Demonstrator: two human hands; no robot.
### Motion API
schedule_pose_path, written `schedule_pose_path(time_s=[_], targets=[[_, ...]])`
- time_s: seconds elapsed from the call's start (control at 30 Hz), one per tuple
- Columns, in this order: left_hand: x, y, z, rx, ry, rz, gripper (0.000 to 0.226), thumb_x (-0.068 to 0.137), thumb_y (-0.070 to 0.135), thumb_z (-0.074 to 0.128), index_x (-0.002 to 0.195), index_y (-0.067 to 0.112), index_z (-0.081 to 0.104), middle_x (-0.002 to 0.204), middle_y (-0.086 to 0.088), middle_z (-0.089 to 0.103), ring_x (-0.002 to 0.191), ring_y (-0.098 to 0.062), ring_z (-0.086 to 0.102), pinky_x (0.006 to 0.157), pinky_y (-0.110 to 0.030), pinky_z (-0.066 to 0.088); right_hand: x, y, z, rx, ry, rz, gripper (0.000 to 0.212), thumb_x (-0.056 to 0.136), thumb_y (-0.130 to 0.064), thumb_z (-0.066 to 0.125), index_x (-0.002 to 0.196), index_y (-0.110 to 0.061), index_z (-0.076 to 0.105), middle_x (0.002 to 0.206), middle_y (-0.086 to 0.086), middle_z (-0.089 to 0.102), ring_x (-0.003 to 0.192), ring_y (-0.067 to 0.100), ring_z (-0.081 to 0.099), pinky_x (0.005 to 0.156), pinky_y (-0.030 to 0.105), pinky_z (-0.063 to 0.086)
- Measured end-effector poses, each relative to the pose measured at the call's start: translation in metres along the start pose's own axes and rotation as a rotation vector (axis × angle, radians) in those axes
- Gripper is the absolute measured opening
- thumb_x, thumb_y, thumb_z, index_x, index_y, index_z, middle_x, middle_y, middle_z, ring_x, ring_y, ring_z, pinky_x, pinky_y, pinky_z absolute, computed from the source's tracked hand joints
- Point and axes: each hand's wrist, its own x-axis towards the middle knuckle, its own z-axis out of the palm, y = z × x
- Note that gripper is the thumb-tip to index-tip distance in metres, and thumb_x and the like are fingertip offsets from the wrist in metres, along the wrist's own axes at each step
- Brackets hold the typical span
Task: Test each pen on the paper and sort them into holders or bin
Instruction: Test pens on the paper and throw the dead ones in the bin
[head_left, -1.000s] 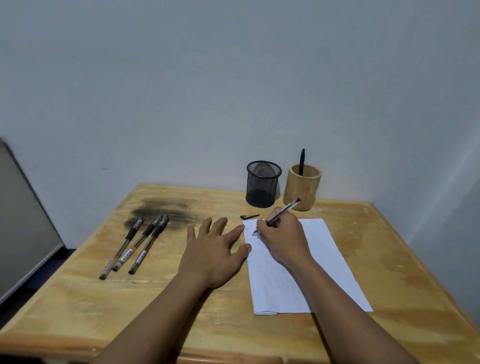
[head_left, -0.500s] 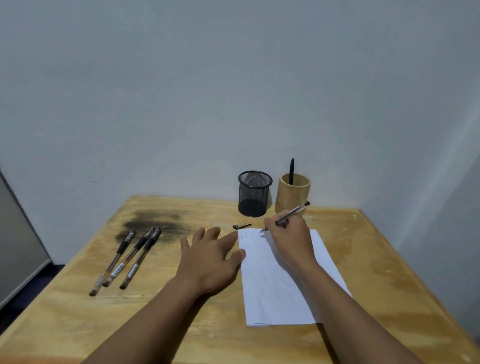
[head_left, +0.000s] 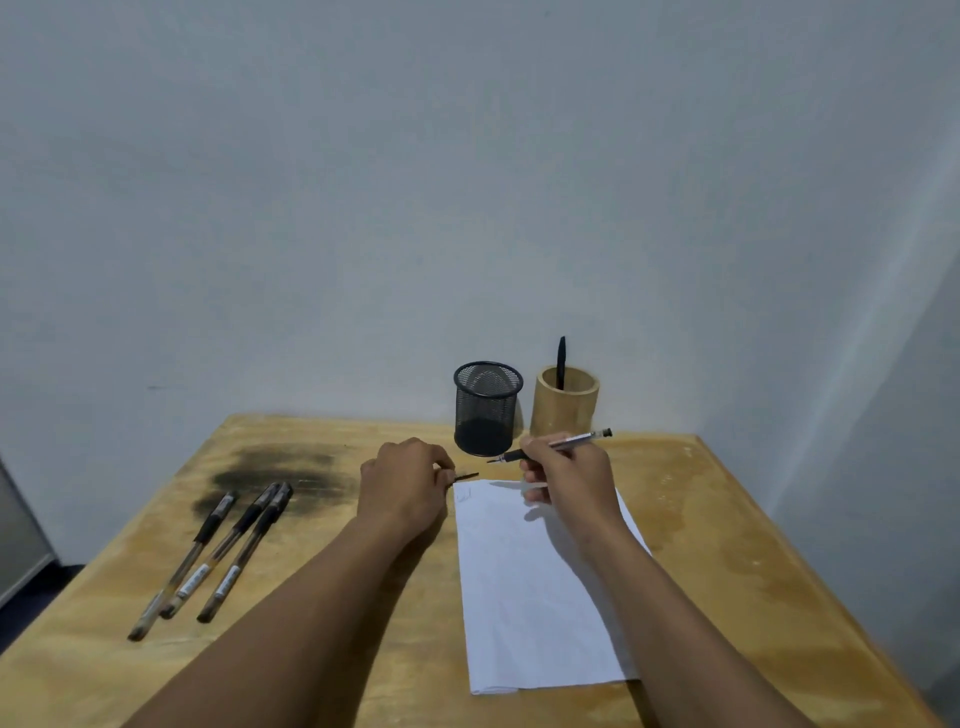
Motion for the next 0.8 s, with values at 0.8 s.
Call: schedule_pose_path(time_s=[0.8], targets=[[-0.03, 0.043, -0.052, -0.904, 0.008, 0.159, 0.014, 0.094, 0.013, 0.064, 0.088, 0.023, 0.073, 0.081, -0.002, 0.076, 0.083, -0.023, 0.07, 0.084, -0.047, 0.057, -0.018, -0.049, -0.024, 0.285, -0.238, 0.052, 0.005, 0.09, -0.01, 0.073, 0.093, -0.007, 0.069, 0.08, 0.006, 0.076, 0.078, 0.018, 0.074, 0.075, 0.033, 0.063]])
